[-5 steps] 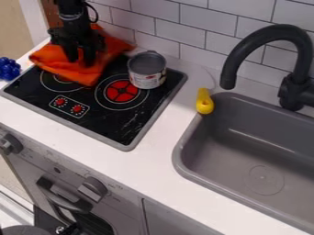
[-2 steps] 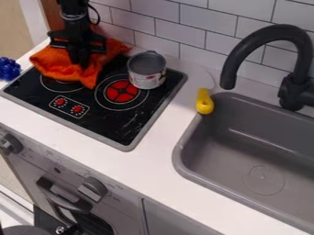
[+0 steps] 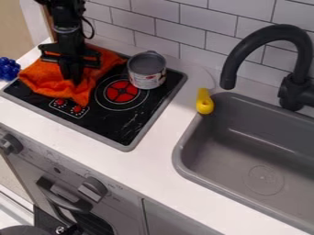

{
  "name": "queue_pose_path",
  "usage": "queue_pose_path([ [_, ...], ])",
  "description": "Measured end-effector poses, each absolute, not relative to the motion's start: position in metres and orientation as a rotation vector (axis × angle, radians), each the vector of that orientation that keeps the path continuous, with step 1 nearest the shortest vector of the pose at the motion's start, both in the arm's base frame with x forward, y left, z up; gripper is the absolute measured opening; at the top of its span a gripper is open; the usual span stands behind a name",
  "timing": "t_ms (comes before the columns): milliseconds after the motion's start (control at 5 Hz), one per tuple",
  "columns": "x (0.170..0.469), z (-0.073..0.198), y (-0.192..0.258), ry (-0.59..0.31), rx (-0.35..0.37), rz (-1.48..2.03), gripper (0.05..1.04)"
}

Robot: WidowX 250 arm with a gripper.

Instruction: Move the orange cloth to the bottom center of the burner

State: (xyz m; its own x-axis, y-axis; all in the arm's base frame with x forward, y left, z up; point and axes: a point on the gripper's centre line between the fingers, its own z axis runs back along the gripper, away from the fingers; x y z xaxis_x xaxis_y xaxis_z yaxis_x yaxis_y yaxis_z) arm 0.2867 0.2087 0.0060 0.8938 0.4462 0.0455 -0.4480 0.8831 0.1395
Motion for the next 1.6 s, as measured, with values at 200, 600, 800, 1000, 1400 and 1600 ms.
queue_pose_path([
  [200, 0.261, 0.005, 0.189, 0.003, 0.132, 0.444, 0.062],
  [600, 0.224, 0.008, 0.162, 0.018, 0.102, 0.407, 0.084],
  [800, 0.233, 0.014, 0.163, 0.004, 0.112, 0.417, 0.241],
  [1000, 0.239, 0.025, 0.168, 0.014, 0.096, 0.406, 0.492],
  [1400, 0.246, 0.062, 0.188, 0.076, 0.085, 0.398, 0.995],
  [1600, 0.245, 0.075, 0.191, 0.101, 0.084, 0.38, 1.0],
])
